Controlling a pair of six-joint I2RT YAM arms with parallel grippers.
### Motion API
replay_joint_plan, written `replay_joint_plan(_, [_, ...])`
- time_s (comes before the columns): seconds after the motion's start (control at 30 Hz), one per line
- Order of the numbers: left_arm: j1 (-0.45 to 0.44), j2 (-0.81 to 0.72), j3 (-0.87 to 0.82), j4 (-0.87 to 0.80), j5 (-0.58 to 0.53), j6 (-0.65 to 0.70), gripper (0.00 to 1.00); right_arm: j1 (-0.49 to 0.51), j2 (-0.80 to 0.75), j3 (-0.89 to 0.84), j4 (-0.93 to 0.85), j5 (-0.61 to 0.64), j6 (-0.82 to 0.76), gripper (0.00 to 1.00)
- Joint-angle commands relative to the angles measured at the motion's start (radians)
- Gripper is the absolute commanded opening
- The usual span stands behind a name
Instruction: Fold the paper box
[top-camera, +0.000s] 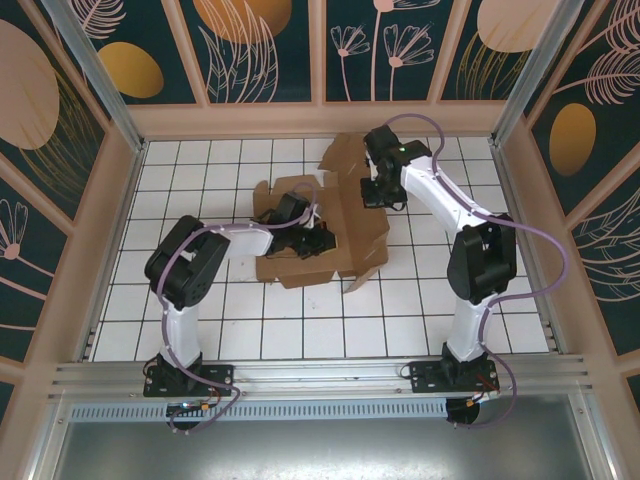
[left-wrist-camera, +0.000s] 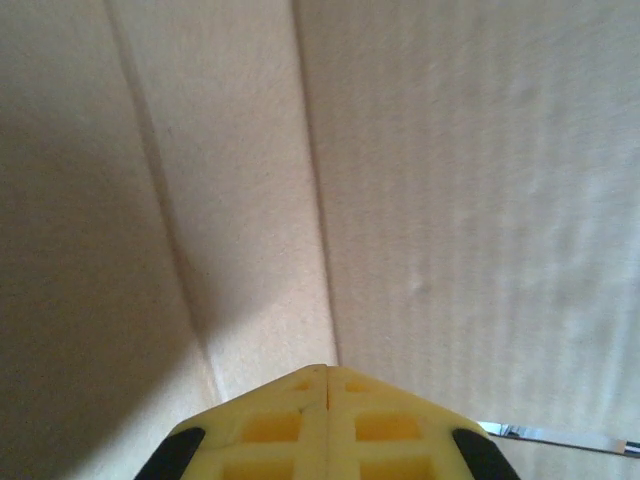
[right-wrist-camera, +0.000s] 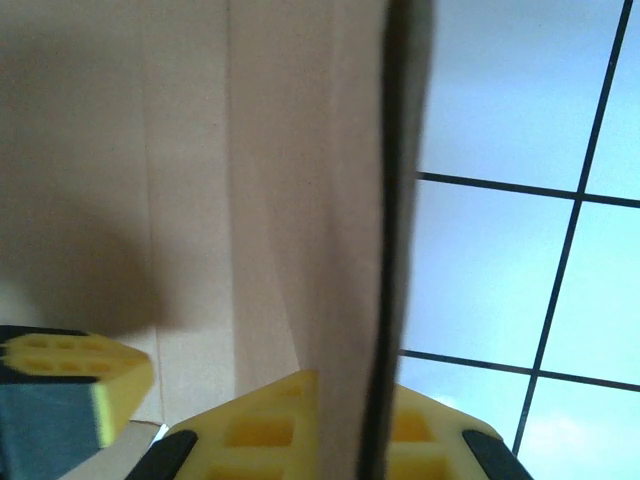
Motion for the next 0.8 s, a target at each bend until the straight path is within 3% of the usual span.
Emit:
replay_joint_plan(0.0, [0.078, -0.135, 0.000, -0.082, -0.076, 0.075, 0.00, 0.002, 0.000, 0.014, -0.077, 0.080, -0.027, 0.08])
replay_joint_plan(0.17, [0.146, -0.153, -0.050, -0.252, -0.200, 0.167, 0.00, 0.002, -0.033, -0.012, -0.070, 0.094, -0.046, 0.07])
replay_joint_plan(0.43, [0.136, -0.080, -0.146, -0.115, -0.106, 0.070, 0.00, 0.009, -0.063, -0.046, -0.075, 0.114, -0.058, 0.09])
replay_joint_plan(0.77, [0.032, -0.043, -0.137, -0.024, -0.037, -0.003, 0.00, 0.100, -0.021, -0.003, -0.099, 0.221, -0.054, 0.11])
